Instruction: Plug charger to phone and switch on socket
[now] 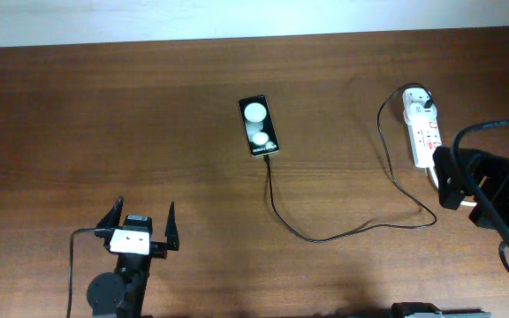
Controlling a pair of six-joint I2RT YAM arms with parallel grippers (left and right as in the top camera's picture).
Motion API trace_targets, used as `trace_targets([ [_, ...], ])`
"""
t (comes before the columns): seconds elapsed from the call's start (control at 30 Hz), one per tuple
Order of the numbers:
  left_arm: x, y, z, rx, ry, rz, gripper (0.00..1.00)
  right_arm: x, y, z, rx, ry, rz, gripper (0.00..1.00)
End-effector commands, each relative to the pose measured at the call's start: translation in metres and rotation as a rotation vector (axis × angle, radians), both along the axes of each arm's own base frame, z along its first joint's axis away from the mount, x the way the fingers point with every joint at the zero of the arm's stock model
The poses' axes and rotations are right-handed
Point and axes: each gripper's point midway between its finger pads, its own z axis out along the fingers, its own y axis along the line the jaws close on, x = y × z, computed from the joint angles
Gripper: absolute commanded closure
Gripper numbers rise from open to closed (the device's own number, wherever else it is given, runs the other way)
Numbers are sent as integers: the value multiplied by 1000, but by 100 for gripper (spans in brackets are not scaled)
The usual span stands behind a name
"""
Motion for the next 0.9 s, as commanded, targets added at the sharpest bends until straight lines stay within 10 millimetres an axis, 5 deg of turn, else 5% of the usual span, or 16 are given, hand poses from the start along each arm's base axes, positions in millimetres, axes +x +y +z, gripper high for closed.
trace_targets([
  [0.0,0,2,-3,-4,10,9,1,-4,3,1,3,-3,12,1],
  [0.37,0,2,-3,-4,9,9,1,-34,-2,10,-20,-84,-14,1],
  [0.7,0,2,-3,-4,9,9,1,10,-4,-98,-18,-131,-18,1],
  [0.87,0,2,-3,-4,9,9,1,14,-5,-118,-24,-181,-25,1],
])
